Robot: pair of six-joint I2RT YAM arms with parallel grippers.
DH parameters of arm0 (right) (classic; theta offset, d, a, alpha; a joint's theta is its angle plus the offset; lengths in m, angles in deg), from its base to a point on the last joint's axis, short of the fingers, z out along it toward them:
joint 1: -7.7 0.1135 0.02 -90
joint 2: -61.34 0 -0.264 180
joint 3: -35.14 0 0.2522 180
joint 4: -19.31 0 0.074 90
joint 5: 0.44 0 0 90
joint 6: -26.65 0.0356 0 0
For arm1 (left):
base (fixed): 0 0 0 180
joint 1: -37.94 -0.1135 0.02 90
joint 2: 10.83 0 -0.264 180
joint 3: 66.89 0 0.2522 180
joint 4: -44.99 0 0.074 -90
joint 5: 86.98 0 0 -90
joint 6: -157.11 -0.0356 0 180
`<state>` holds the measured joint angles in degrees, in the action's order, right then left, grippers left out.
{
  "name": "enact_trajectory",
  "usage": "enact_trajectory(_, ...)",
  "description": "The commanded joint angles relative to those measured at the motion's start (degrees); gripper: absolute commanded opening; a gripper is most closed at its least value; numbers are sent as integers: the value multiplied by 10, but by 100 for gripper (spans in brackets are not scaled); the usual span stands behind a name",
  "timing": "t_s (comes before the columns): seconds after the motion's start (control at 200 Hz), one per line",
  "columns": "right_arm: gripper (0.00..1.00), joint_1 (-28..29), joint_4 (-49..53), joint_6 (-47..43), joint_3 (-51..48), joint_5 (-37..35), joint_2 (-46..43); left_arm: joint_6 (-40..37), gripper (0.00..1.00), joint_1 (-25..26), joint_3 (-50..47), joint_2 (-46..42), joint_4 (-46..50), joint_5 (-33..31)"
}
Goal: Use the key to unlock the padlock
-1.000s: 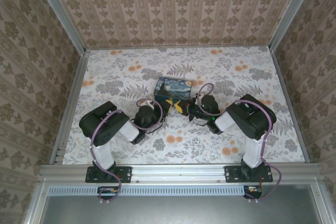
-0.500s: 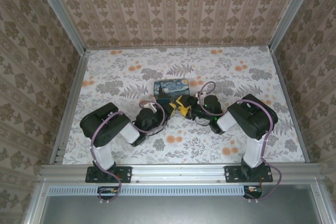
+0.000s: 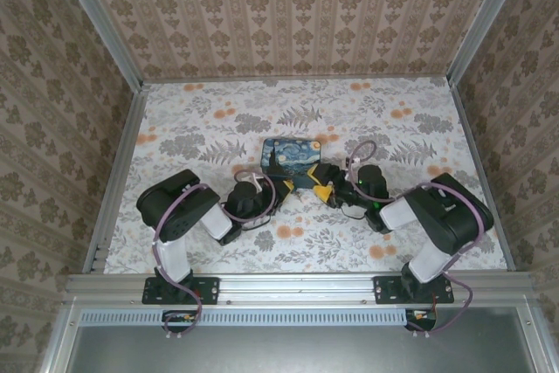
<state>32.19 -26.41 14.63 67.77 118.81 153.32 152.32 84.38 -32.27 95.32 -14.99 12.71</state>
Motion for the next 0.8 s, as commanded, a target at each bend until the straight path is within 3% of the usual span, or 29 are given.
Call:
enact_trajectory(0.0,79,-1,159,-109,-1,29,-82,-23,0,-3,-6,9,-5,8)
enact_trajectory(0.15,76,12,470,-298,55,-42,-244,-34,0,-3,-3,11,-2,9)
enact_trajectory(0.27,69,34,595,-402,95,-106,-305,-35,0,-3,3,23,-2,13)
enact_trajectory(0.445,59,99,642,-501,125,-216,-297,-38,0,-3,9,30,-3,14)
enact_trajectory(0.61,59,170,612,-559,126,-308,-256,-40,0,-2,12,33,-2,16)
enact_trajectory(0.795,57,214,565,-612,124,-366,-212,-37,0,-2,15,39,-2,23)
